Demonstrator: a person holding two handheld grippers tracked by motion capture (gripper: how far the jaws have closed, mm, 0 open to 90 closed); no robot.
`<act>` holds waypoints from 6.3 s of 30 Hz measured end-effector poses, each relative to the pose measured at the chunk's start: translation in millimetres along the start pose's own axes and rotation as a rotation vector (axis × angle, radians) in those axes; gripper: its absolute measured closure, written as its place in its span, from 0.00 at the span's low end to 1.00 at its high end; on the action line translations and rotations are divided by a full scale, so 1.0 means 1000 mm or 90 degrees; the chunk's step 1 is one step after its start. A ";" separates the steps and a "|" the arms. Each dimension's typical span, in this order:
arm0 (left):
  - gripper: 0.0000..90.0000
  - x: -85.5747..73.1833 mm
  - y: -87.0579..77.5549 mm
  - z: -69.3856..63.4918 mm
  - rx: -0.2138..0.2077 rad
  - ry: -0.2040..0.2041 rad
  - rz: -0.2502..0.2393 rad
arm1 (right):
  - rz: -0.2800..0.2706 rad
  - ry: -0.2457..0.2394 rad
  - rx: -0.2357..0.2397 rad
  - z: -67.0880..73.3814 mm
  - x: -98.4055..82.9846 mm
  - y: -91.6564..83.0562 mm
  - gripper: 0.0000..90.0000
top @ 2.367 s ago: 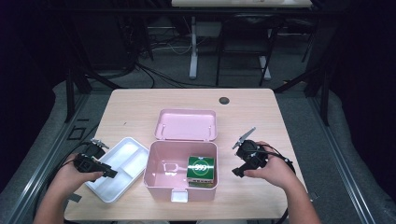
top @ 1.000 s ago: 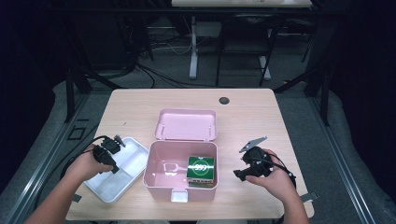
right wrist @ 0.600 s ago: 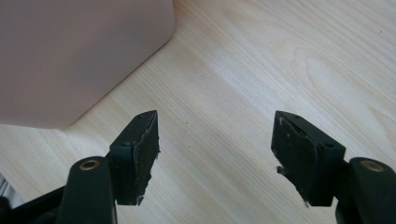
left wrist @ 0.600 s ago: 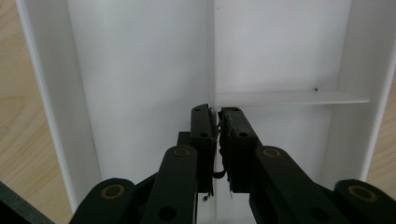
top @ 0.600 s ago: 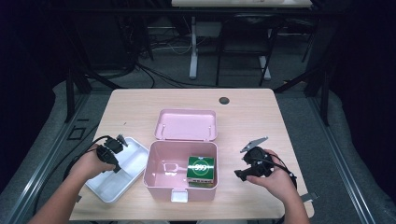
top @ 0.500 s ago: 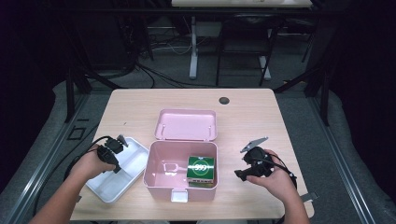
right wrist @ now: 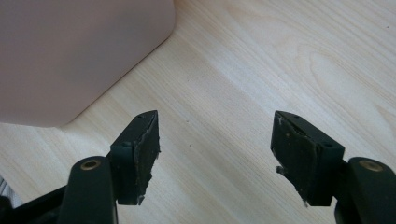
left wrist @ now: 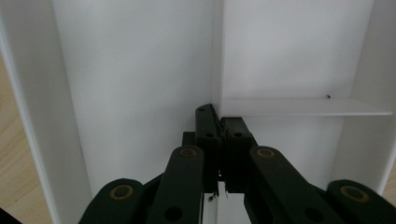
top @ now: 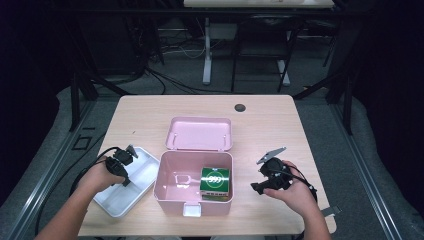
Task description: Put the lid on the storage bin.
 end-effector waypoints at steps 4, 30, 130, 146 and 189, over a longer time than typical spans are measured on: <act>0.97 0.000 0.001 0.000 -0.001 -0.002 -0.001 | 0.004 -0.004 -0.001 0.000 0.000 0.000 0.36; 0.99 0.001 -0.002 -0.002 0.013 0.000 0.012 | 0.007 0.000 -0.001 -0.001 -0.002 0.002 0.36; 0.99 0.085 -0.114 -0.215 0.014 0.603 -0.022 | -0.001 0.005 0.008 -0.002 -0.003 0.006 0.37; 0.99 0.084 -0.100 -0.217 0.008 0.582 -0.017 | -0.004 0.003 0.010 -0.002 -0.004 0.010 0.37; 0.98 0.085 -0.091 -0.222 0.028 0.580 0.000 | -0.049 0.099 -0.017 -0.025 0.075 -0.006 0.40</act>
Point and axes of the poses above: each handheld gripper's, and its own axes: y roughly forward along the jaws, x roughly out of its top, z roughly to its left, the point moved 2 cm from there along y, roughly forward along the jaws, and after that the axes turned 6 degrees about -y, right-handed, at the moved point
